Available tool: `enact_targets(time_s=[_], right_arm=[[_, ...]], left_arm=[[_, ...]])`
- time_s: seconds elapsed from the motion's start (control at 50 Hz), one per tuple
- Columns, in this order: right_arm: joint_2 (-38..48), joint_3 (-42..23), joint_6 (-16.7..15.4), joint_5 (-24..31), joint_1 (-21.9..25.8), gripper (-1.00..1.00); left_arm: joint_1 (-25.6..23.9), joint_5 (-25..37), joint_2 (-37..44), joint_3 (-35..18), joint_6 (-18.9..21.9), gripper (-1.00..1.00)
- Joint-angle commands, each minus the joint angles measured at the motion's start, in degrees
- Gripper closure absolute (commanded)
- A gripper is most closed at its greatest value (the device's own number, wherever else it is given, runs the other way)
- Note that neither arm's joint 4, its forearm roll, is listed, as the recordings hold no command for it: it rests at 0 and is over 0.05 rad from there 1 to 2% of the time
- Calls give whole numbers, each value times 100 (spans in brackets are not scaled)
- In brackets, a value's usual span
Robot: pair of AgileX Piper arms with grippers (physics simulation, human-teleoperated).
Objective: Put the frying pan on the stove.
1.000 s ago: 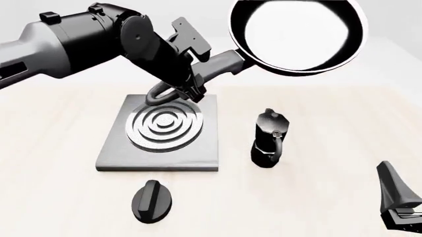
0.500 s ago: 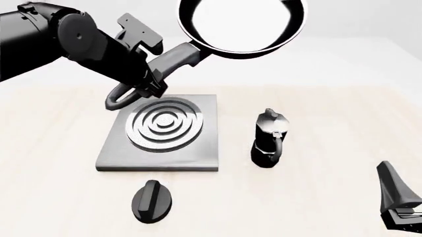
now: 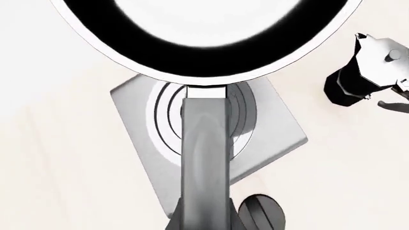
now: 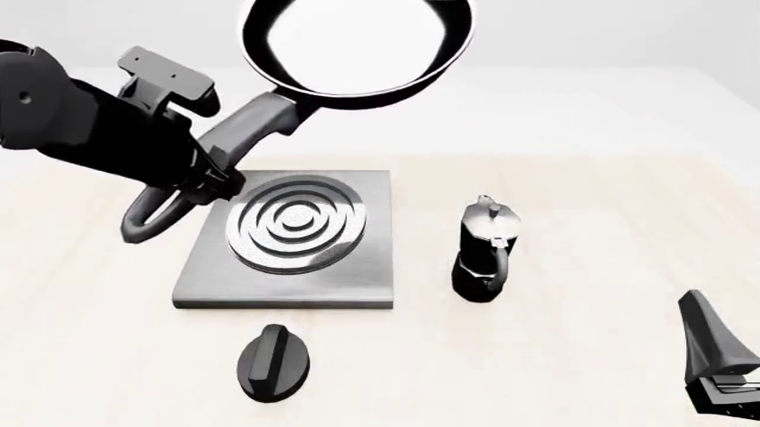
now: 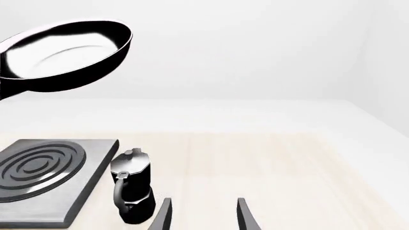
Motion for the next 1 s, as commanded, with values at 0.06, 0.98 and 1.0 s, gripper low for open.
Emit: enact_targets(time_s=[0.06, 0.98, 1.0], right_arm=[[0, 0, 1, 0, 0, -100], [0, 0, 0, 0, 0, -100], [0, 0, 0, 0, 0, -100]], left_arm=[[31, 47, -581, 379, -499, 100], [902, 277, -1862, 2143, 74, 100], [929, 261, -1867, 2173, 78, 100]])
